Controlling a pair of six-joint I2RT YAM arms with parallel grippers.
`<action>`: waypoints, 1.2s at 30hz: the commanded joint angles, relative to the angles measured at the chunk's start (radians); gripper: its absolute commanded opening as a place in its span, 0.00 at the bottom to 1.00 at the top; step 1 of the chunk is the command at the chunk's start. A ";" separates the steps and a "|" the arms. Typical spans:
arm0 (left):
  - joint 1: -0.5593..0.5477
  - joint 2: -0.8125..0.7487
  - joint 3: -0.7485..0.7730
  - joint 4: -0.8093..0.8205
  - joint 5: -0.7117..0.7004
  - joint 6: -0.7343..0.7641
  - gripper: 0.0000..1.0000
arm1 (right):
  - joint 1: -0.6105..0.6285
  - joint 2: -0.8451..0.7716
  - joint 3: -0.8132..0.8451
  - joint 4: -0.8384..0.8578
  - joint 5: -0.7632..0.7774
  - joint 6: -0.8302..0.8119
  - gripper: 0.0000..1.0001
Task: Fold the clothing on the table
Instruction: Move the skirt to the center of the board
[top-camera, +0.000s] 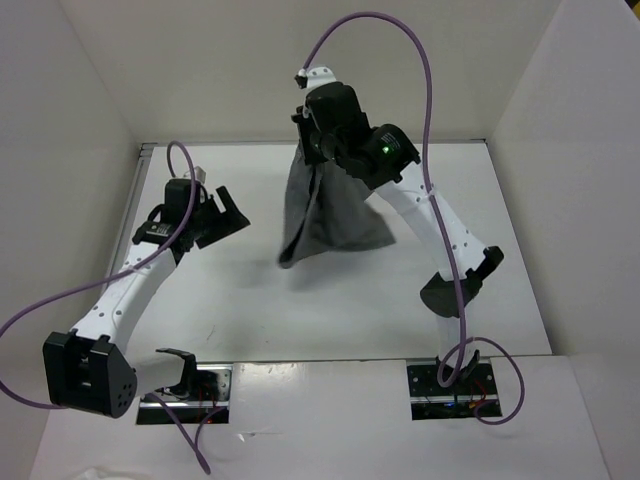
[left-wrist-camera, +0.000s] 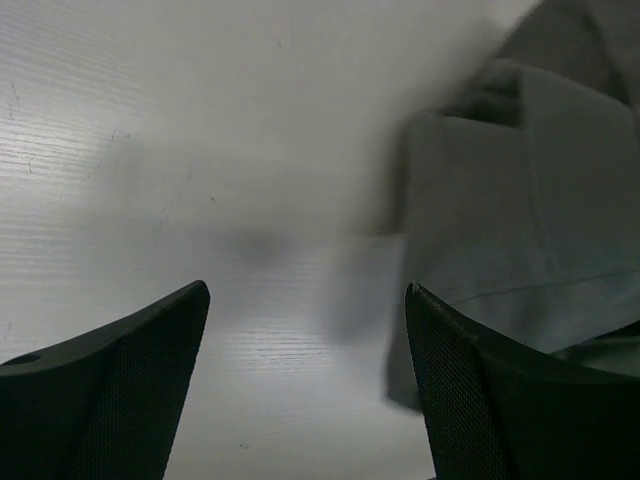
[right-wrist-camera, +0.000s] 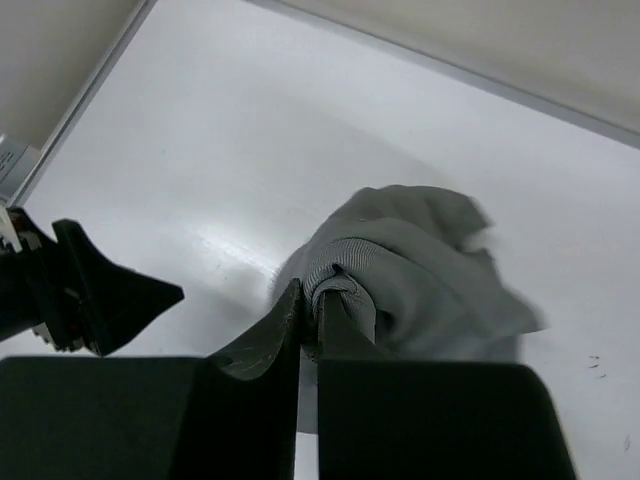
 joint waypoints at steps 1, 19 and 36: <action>0.007 -0.031 -0.019 0.021 0.006 0.014 0.86 | -0.024 -0.035 0.009 0.033 -0.104 0.029 0.00; 0.025 -0.044 -0.003 0.012 -0.014 0.014 0.86 | -0.081 0.171 0.090 0.020 -0.262 0.059 0.00; 0.053 -0.053 -0.029 0.018 0.018 0.014 0.86 | -0.200 0.186 0.283 0.041 -0.304 0.211 0.00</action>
